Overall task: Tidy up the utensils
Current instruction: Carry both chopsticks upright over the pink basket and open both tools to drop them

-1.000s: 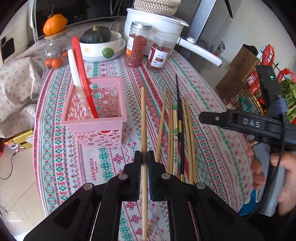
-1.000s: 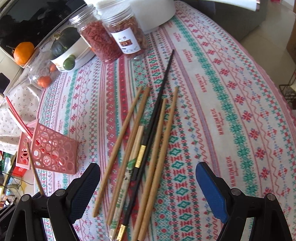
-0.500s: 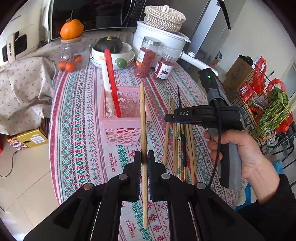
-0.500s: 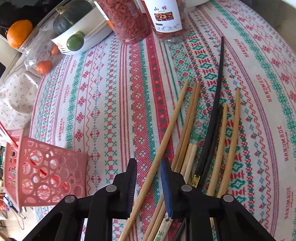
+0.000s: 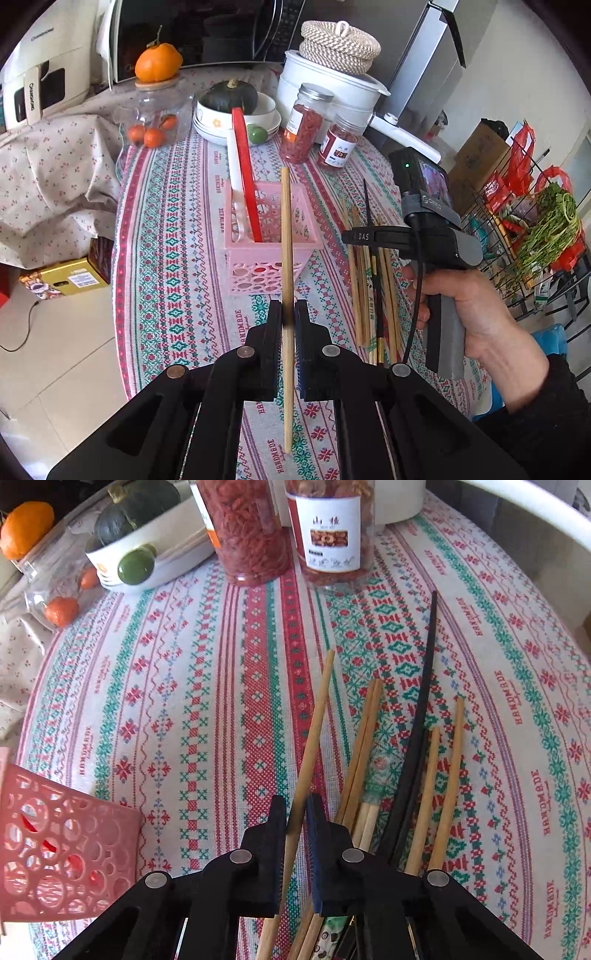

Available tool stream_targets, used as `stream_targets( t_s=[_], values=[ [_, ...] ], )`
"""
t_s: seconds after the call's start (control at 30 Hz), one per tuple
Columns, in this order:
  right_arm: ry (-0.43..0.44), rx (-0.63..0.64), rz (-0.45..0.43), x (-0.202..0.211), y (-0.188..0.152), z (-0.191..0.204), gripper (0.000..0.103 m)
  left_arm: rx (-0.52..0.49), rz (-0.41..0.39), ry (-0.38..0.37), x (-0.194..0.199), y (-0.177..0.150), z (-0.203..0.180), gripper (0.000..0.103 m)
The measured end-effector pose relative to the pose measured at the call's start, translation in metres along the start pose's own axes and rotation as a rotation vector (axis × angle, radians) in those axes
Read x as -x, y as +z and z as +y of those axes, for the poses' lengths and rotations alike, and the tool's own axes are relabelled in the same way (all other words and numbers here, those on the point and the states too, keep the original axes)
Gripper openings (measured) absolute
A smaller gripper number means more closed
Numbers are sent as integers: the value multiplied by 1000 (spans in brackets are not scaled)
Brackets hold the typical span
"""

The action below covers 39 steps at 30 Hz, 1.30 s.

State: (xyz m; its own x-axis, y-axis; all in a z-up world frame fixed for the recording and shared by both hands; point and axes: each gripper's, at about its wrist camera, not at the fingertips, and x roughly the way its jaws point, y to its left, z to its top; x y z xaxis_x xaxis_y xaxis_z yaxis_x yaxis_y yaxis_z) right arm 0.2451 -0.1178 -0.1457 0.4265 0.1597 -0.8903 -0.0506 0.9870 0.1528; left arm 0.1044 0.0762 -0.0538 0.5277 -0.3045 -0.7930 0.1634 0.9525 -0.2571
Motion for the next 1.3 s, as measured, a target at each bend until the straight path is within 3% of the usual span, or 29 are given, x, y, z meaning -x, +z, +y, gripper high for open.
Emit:
stream_targets(
  t_s=[0.37, 0.77, 1.1, 1.3],
  values=[
    [164, 27, -277, 112, -18, -15, 7, -55, -162, -6, 54, 3, -19, 6],
    [224, 96, -445, 187, -30, -9, 7, -39, -369, -3, 102, 22, -27, 6],
    [263, 136, -509, 219, -32, 5, 7, 10, -518, 38, 117, 43, -22, 6],
    [299, 133, -524, 225, -31, 14, 7, 14, -551, 90, 103, 52, -19, 6]
  ],
)
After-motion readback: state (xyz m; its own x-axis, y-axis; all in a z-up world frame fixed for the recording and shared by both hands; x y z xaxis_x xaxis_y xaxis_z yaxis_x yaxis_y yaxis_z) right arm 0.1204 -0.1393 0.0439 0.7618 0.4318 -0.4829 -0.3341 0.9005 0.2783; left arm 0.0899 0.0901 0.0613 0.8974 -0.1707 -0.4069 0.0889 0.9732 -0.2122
